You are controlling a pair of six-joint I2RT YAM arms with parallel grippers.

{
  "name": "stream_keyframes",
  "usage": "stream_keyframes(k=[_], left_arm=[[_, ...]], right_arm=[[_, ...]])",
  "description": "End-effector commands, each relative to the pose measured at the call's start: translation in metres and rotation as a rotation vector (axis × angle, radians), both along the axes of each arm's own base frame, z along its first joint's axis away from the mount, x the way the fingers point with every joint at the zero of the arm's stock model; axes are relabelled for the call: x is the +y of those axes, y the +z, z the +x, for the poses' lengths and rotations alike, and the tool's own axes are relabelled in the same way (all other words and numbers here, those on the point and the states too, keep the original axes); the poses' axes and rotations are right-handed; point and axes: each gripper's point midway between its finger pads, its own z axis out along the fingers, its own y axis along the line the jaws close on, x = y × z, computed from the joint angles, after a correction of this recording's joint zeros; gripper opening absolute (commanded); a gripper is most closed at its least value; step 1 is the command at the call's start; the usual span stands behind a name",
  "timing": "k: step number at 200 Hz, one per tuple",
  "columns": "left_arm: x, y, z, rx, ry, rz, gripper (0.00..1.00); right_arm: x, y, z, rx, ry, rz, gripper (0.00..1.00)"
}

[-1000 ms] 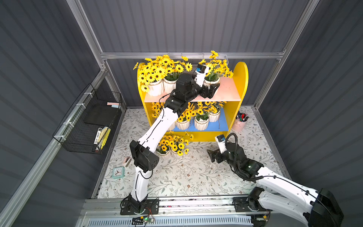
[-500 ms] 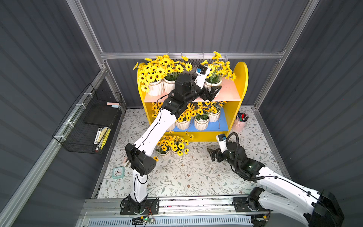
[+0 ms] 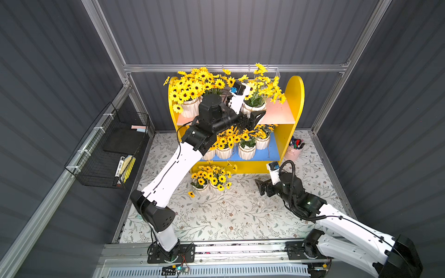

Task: Take the sunflower pots off the shelves
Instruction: Pick up the sunflower pot from the shelf, then place the sunflower pot at the center of the board.

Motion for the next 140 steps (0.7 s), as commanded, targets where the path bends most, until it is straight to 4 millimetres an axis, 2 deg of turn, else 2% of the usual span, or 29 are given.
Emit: stream_keyframes(k=[1, 24, 45, 68, 73, 76, 89, 118, 140], left_arm=[[0.014, 0.033, -0.041, -0.115, -0.044, -0.033, 0.0], [0.023, 0.011, -0.061, -0.096, -0.044, 0.022, 0.0], [0.036, -0.02, -0.074, -0.064, -0.013, 0.074, 0.0], [0.045, -0.065, -0.087, 0.008, -0.004, 0.136, 0.0], [0.048, -0.07, -0.09, 0.015, -0.002, 0.137, 0.0], [0.047, -0.089, -0.089, 0.046, 0.0, 0.162, 0.0], [0.049, -0.12, -0.092, 0.093, 0.008, 0.191, 0.0], [0.049, -0.172, -0.1, 0.157, 0.001, 0.232, 0.0], [0.038, -0.206, -0.109, 0.179, -0.035, 0.27, 0.0]], right_arm=[[-0.007, 0.017, 0.004, -0.012, -0.042, 0.021, 0.99], [-0.021, 0.018, 0.009, 0.017, -0.102, 0.025, 0.99], [-0.038, 0.017, 0.012, 0.059, -0.164, 0.041, 0.98], [-0.057, 0.017, 0.015, 0.093, -0.233, 0.08, 0.98], [-0.061, 0.017, 0.016, 0.097, -0.252, 0.087, 0.98], [-0.064, 0.018, 0.017, 0.099, -0.264, 0.091, 0.98], [-0.075, 0.019, 0.019, 0.105, -0.303, 0.11, 0.98], [-0.093, 0.026, 0.027, 0.096, -0.36, 0.15, 0.98], [-0.108, 0.032, 0.032, 0.086, -0.406, 0.177, 0.97]])
